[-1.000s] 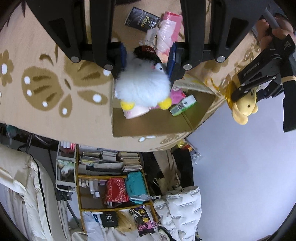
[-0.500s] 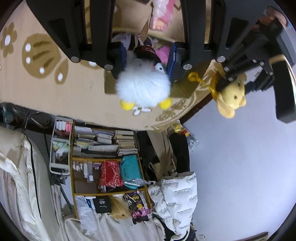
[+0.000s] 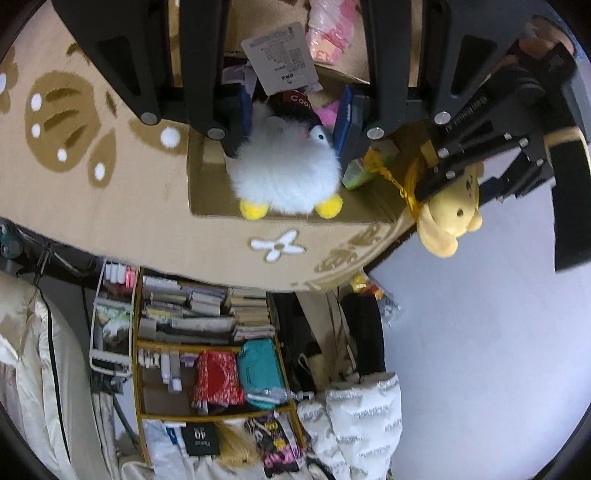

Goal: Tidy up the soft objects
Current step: 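Lower both toys into the box and open both grippers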

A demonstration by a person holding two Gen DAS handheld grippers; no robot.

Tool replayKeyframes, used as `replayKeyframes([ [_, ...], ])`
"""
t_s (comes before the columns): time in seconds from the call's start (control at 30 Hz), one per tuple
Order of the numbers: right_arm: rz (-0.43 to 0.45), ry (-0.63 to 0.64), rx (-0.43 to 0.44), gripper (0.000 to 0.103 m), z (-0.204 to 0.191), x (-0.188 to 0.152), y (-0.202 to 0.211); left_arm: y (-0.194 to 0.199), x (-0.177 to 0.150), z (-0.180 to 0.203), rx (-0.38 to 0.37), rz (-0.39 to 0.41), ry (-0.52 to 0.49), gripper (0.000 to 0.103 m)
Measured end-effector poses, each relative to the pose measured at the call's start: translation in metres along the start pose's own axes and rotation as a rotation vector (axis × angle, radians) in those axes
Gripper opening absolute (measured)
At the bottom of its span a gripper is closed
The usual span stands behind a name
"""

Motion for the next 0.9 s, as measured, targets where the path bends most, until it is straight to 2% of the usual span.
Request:
replayKeyframes([
  [0.27, -0.066, -0.013, -0.021, 0.04, 0.015, -0.014, -0.019, -0.025, -0.012, 0.008, -0.082, -0.066, 0.017, 0.063],
  [0.43, -0.083, -0.015, -0.039, 0.042, 0.022, -0.016, -0.021, -0.033, -0.017, 0.012, -0.087, -0.082, 0.008, 0.067],
  [0.5, -0.086, -0.028, -0.037, 0.053, 0.025, -0.015, -0.02, -0.035, -0.017, 0.013, -0.088, -0.085, 0.002, 0.068],
  [0.73, -0.081, -0.068, -0.031, 0.078, 0.032, -0.012, -0.012, -0.03, -0.016, 0.014, -0.1, -0.078, 0.004, 0.091],
  [0.77, -0.081, -0.07, -0.03, 0.084, 0.033, -0.012, -0.011, -0.028, -0.016, 0.014, -0.098, -0.071, 0.003, 0.097],
  [0.8, -0.079, -0.072, -0.031, 0.09, 0.033, -0.013, -0.009, -0.027, -0.015, 0.013, -0.095, -0.069, 0.002, 0.098],
  [0.9, -0.067, -0.068, -0.032, 0.093, 0.033, -0.012, -0.001, -0.022, -0.013, 0.012, -0.094, -0.066, 0.013, 0.099],
])
Point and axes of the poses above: each gripper's, at about its wrist camera, not at the fingertips, and y roughly against the way its jaws point, z to its right, x to its top, the point moved 4 cm from there along -y, roughly the way its jaws point, and after that the axes turned 12 degrees about -y, right-handed, at the moved point
